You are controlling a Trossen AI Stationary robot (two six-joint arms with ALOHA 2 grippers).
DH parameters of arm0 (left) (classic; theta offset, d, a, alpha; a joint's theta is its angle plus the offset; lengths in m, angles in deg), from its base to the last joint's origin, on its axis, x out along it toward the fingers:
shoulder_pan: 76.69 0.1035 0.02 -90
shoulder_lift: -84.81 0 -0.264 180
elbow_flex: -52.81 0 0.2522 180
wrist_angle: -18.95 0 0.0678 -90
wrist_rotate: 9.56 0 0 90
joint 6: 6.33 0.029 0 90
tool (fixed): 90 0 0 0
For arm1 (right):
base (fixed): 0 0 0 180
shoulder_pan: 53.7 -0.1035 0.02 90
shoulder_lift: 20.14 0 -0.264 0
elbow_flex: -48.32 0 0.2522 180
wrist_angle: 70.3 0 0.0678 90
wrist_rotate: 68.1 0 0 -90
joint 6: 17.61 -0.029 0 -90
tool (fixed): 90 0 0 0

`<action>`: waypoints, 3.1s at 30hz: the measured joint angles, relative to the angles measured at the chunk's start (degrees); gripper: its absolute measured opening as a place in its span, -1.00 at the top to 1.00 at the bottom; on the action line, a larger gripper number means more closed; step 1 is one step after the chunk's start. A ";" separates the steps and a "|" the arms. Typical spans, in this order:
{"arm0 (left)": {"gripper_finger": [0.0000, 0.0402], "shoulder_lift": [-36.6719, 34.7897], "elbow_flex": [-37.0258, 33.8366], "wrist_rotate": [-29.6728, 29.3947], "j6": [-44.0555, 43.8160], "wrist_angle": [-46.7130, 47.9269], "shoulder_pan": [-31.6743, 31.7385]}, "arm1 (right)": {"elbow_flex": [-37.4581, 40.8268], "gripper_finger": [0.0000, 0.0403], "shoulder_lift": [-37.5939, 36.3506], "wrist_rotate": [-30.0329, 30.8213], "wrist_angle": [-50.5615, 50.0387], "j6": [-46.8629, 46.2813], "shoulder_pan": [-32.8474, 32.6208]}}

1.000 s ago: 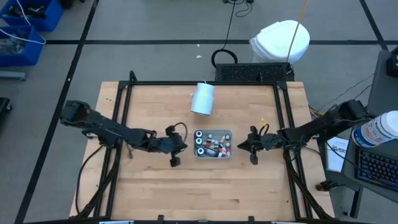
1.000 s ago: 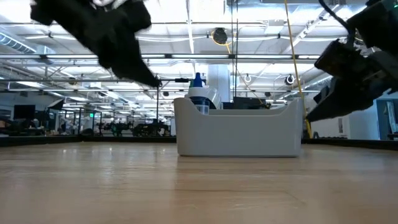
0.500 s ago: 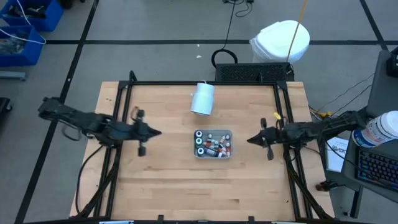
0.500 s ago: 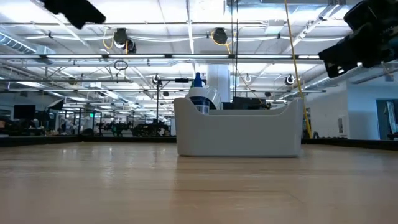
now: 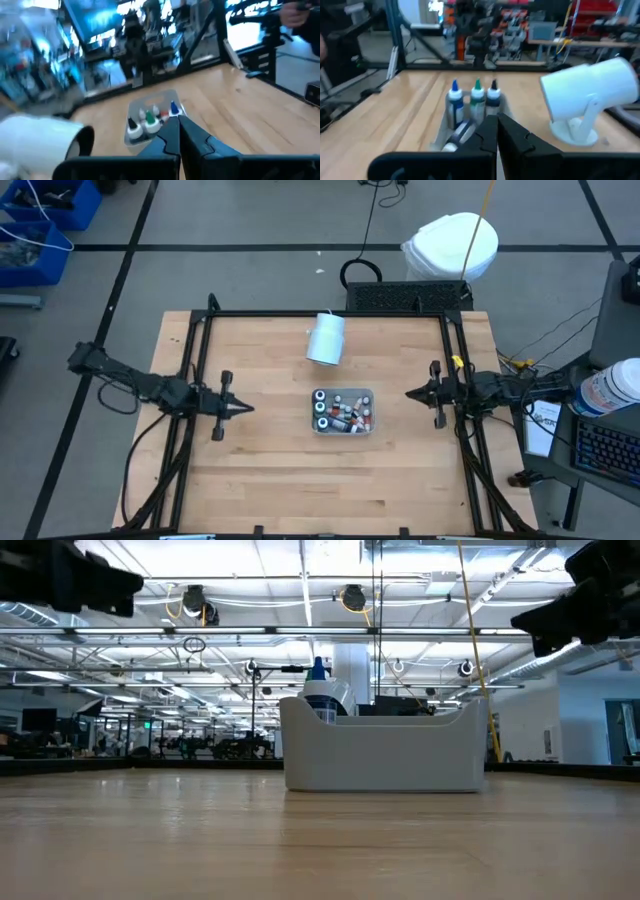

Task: Pick & Place food coloring
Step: Return to Home Position

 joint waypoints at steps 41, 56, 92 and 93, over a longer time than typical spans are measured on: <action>0.89 -22.85 -8.54 7.79 -3.24 12.65 10.67 | 9.88 1.00 -0.04 -3.05 16.33 8.16 5.22; 0.87 -22.85 -8.60 8.07 -12.11 12.48 10.67 | 9.96 1.00 -0.04 -3.06 16.05 1.14 5.20; 0.87 -22.85 -8.60 8.05 -12.15 12.46 10.67 | 9.97 1.00 -0.04 -3.06 16.05 1.09 5.18; 0.87 -22.85 -8.60 8.05 -12.15 12.46 10.67 | 9.97 1.00 -0.04 -3.06 16.04 1.09 5.19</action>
